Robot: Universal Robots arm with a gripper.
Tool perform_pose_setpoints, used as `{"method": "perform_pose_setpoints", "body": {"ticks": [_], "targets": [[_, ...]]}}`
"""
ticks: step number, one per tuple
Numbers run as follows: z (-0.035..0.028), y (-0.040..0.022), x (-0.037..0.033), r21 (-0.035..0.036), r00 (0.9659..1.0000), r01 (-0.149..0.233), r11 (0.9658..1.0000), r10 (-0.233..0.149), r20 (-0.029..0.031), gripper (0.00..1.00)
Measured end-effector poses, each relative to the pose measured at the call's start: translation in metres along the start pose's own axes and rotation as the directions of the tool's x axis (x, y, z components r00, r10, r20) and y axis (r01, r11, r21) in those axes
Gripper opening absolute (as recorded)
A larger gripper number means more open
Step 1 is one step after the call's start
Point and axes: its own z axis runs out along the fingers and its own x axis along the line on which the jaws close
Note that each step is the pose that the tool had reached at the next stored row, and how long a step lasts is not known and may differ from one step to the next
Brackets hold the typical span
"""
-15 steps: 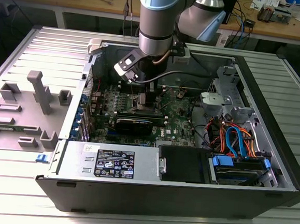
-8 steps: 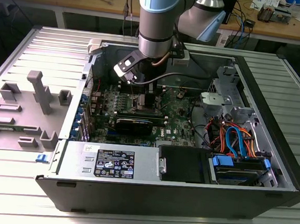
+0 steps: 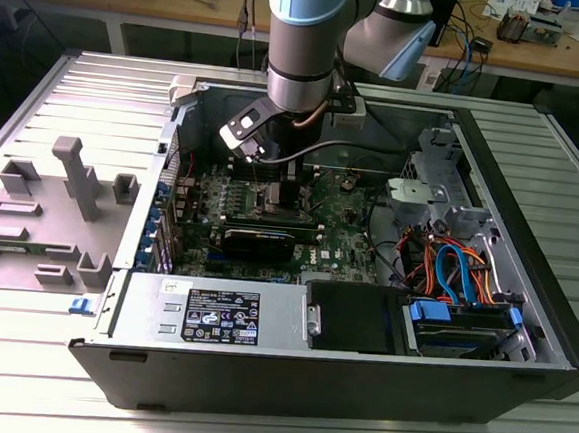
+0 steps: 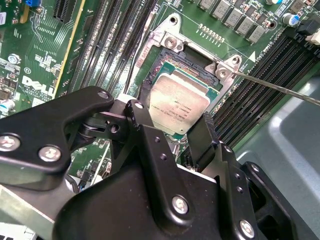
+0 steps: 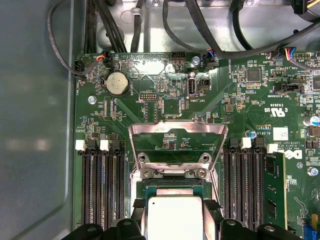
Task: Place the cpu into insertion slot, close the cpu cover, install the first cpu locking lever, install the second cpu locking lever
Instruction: 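Place the cpu into insertion slot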
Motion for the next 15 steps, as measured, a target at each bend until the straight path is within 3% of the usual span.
{"method": "perform_pose_setpoints", "body": {"ticks": [7, 8, 9, 10, 15], "targets": [[0.0, 0.0, 0.0, 0.0, 1.0, 0.0, 1.0, 0.0, 0.0004, 0.54], [0.0, 0.0, 0.0, 0.0, 1.0, 0.001, 1.0, -0.001, 0.0091, 0.54], [0.0001, 0.0, 0.0001, -0.0001, 0.9997, 0.001, 1.0, -0.001, 0.0261, 0.54], [0.0004, 0.0, 0.0003, 0.0, 0.9994, 0.002, 1.0, -0.002, 0.0339, 0.54], [0.0036, 0.0, 0.0021, 0.0001, 0.9994, 0.007, 1.0, -0.007, 0.0339, 0.54]]}}
